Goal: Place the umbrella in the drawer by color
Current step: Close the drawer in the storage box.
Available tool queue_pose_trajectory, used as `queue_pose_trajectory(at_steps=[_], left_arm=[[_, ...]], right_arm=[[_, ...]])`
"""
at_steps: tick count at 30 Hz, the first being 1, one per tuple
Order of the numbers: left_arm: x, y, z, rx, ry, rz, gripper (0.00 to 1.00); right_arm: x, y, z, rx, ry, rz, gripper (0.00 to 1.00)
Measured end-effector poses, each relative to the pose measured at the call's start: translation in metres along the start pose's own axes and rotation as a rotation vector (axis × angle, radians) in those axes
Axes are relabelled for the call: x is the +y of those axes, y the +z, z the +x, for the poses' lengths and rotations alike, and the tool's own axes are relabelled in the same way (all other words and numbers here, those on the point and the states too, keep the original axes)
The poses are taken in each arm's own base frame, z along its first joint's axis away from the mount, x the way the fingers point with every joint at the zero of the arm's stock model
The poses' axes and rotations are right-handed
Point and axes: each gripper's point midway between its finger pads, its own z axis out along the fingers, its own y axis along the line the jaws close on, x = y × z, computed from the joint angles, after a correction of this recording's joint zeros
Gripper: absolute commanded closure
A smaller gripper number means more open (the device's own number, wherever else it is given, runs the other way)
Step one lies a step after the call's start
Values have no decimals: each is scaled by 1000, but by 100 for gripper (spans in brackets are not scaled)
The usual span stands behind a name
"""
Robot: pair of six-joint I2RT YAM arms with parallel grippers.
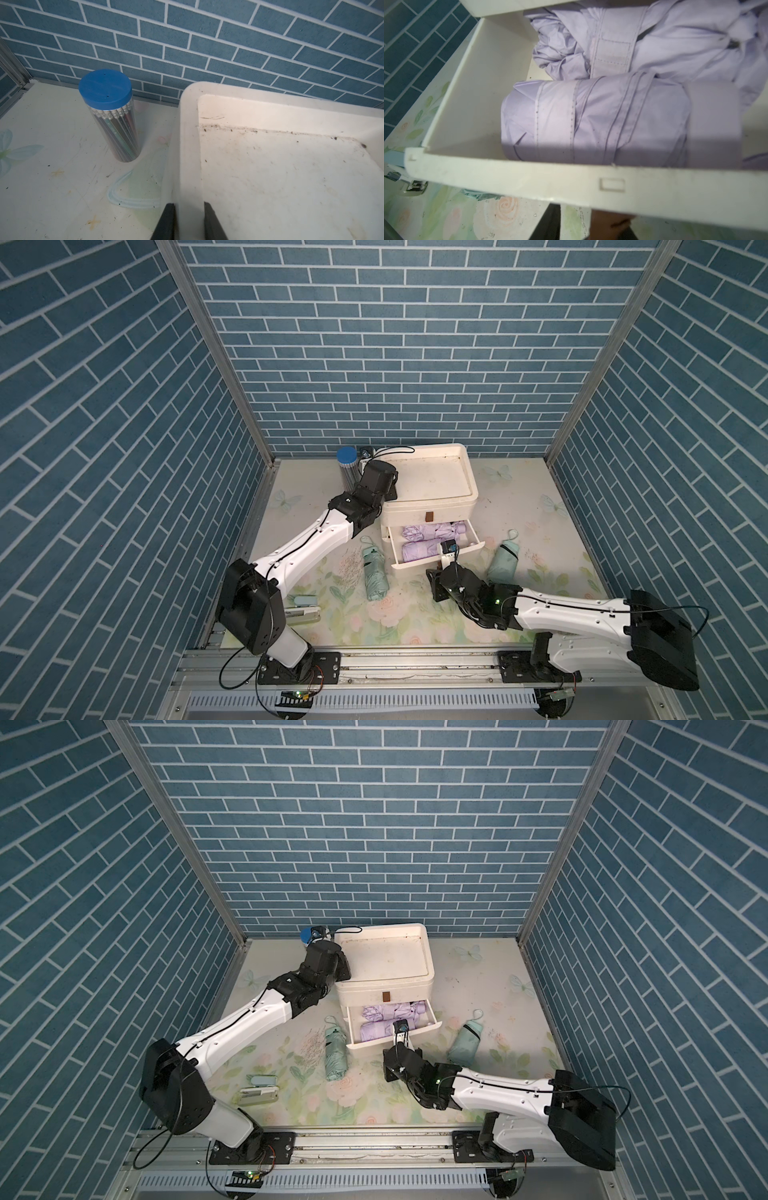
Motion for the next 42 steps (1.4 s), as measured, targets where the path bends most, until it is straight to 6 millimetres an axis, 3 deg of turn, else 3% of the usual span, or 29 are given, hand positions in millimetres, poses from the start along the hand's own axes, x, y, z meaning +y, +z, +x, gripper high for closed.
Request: queue_pose_trajectory(at_steps=[4,12,18,20,23,28,32,37,42], left_arm=[[0,0,0,-1,0,0,100],[0,0,0,-4,-1,4,100],[-3,-1,2,2,19,21,100],[-4,-1,2,4,29,28,100],[-5,-1,2,5,38,33,100],[-5,-1,2,5,39,32,100],[-5,-1,2,4,38,30,100],[-5,-1,2,4,33,32,100],[-5,-3,2,-3,28,39,100]], right_arm=[[5,1,-2,7,-37,-14,100],[22,0,-13,4,-49,-66,100],[34,-7,-70,-166,3,-79,100],[35,-9,-86,-217,23,-73,94],[33,-5,-93,-240,33,-57,75],[35,-5,-88,-233,-2,-66,67],[47,-24,-72,-228,-42,-128,53],[55,-41,-56,-224,-51,-186,50],[38,-29,-36,-187,-37,-131,47]])
